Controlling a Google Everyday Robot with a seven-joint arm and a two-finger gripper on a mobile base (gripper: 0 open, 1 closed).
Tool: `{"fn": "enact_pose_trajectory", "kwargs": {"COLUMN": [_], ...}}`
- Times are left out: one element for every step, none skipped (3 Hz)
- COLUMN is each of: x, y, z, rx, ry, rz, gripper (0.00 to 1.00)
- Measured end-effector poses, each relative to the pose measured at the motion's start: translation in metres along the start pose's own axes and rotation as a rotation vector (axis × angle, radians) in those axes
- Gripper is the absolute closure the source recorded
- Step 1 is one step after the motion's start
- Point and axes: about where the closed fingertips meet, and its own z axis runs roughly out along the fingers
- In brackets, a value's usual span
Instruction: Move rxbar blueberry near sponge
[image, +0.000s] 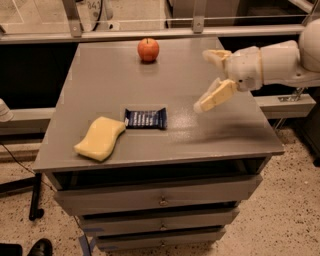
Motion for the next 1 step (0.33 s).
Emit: {"fn": "enact_pose_trajectory", "kwargs": {"x": [-0.0005], "y": [-0.0022], "z": [-0.011], "rx": [0.019], "ry": [-0.013], "rz": [0.008], "gripper": [0.0]}}
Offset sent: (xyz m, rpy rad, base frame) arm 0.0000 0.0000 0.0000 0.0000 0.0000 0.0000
